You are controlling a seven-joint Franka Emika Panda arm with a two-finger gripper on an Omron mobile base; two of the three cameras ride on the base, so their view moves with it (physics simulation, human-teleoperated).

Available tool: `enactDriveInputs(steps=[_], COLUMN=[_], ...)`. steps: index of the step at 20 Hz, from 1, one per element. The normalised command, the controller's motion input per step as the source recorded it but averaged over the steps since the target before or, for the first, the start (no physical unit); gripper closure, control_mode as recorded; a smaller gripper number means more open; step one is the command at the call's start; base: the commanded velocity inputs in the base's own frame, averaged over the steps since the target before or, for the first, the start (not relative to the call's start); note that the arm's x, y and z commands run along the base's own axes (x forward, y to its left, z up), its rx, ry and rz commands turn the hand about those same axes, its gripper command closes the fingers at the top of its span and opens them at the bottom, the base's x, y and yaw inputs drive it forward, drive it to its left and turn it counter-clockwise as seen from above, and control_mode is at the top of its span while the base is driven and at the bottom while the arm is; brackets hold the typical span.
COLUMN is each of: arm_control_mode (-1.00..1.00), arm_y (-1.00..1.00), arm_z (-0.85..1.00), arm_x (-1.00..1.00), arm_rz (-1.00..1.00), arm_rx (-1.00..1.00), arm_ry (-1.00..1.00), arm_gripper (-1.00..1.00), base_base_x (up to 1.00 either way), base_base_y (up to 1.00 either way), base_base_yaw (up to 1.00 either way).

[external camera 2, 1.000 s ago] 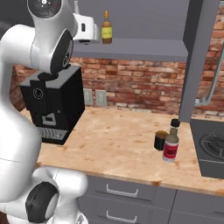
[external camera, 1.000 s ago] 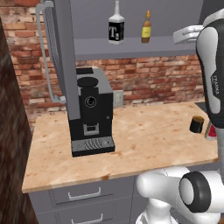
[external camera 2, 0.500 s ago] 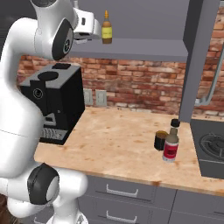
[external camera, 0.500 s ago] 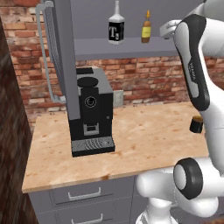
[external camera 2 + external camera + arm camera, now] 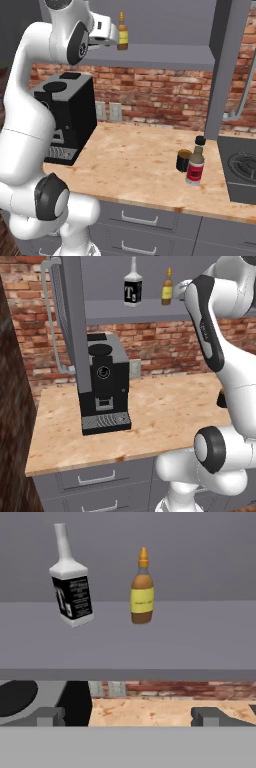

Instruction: Pick the syrup bottle and honey bottle from the cabinet and place them next to the mug.

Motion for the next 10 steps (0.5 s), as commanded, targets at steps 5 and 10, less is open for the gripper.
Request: enactDriveInputs(steps=[5,10], arm_control_mode=[-1.00,-1.00], arm_y=[0.04,0.00], arm_z=[-0.01,0.00], arm_x=[0.48,0.46], arm_rz=[-0.02,0.00], arm_rx=[0.00,0.00], arm_ry=[0.00,0.00], arm_gripper=[-1.00,-1.00], base_base_x=[0.00,0.00], base_base_y=[0.00,0.00], base_base_yaw=[0.00,0.00])
